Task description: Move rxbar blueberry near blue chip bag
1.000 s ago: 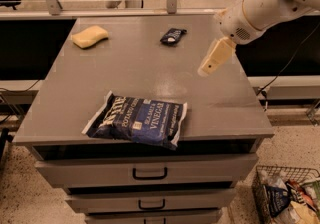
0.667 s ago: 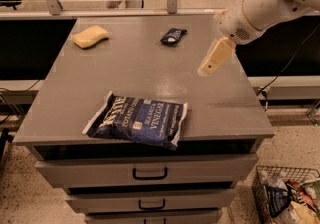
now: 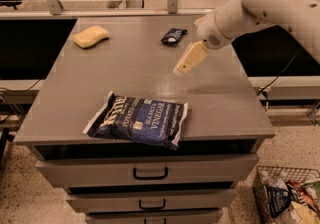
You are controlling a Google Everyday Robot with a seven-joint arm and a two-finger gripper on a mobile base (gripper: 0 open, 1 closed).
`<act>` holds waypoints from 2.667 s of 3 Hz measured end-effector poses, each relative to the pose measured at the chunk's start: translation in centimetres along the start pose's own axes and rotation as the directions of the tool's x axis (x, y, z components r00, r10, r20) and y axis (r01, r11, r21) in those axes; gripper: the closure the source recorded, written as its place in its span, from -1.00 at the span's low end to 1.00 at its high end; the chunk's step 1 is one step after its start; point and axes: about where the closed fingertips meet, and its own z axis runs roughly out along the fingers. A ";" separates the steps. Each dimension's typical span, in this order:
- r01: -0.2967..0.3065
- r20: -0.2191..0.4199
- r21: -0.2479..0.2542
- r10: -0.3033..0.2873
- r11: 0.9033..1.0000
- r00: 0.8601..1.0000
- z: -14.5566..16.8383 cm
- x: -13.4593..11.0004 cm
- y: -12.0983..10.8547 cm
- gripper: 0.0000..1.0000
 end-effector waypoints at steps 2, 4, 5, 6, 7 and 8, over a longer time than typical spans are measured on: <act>-0.108 0.098 0.079 0.100 0.991 0.990 7.8 -2.7 -3.8 -1.00; -0.214 0.148 0.219 0.185 0.952 0.972 9.5 -1.7 -10.0 -1.00; -0.281 0.185 0.249 0.239 0.927 0.953 10.2 -0.9 -12.0 -1.00; -0.344 0.220 0.242 0.294 0.907 0.930 11.6 -0.2 -13.2 -1.00; -0.383 0.234 0.227 0.332 0.896 0.914 12.8 0.2 -13.7 -0.73; -0.404 0.239 0.211 0.353 0.890 0.904 13.5 0.3 -13.7 -0.26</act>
Offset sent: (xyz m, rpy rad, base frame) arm 0.1210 0.0585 -0.0323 0.1794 -0.0961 -0.1767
